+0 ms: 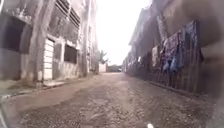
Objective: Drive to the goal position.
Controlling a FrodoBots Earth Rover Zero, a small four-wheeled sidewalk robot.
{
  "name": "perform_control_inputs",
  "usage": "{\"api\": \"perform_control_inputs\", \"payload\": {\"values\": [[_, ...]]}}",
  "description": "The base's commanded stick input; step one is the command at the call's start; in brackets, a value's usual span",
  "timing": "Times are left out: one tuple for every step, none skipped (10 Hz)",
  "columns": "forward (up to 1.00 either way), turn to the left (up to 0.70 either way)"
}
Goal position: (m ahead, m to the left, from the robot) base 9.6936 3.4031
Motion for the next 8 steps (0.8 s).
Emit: {"api": "perform_control_inputs", "payload": {"values": [[0.70,0.00],[0.70,0.00],[0.70,0.00],[0.70,0.00],[0.70,0.00],[0.70,0.00],[0.70,0.00],[0.70,0.00]]}}
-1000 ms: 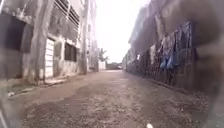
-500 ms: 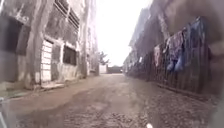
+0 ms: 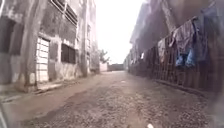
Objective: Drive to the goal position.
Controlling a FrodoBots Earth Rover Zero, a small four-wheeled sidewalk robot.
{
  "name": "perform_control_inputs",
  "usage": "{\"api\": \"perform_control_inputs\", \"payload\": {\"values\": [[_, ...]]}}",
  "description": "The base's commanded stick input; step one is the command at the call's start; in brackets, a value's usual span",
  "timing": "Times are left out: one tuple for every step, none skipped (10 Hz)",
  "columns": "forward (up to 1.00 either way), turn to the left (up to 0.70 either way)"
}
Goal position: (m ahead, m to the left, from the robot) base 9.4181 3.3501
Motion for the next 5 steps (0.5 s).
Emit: {"api": "perform_control_inputs", "payload": {"values": [[0.70,0.00],[0.70,0.00],[0.70,0.00],[0.70,0.00],[0.70,0.00]]}}
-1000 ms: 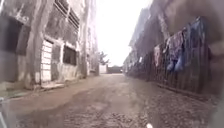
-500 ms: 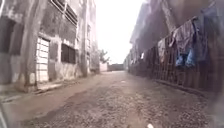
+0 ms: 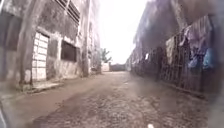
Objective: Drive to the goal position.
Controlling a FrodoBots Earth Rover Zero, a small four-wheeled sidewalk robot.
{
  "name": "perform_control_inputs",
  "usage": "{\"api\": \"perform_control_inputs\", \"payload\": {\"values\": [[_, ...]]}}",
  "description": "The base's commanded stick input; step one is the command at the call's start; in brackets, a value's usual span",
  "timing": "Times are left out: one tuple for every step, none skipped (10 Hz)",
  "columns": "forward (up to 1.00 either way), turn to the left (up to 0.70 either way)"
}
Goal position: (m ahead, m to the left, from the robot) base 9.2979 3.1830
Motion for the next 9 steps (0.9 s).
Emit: {"api": "perform_control_inputs", "payload": {"values": [[0.70,0.00],[0.70,0.00],[0.70,0.00],[0.70,0.00],[0.70,0.00],[0.70,0.00],[0.70,0.00],[0.70,0.00],[0.70,0.00]]}}
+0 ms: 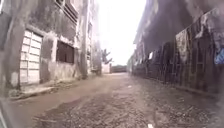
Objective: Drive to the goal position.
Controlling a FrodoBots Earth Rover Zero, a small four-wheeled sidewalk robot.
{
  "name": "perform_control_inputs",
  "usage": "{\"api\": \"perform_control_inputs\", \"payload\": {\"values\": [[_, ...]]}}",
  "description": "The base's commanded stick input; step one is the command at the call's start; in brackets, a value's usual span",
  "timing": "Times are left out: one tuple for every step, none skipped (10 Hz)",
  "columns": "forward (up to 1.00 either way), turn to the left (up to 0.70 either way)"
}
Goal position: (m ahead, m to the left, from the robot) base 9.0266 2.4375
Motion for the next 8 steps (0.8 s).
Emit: {"api": "perform_control_inputs", "payload": {"values": [[0.70,0.00],[0.70,0.00],[0.70,0.00],[0.70,0.00],[0.70,0.00],[0.70,0.00],[0.70,0.00],[0.70,0.00]]}}
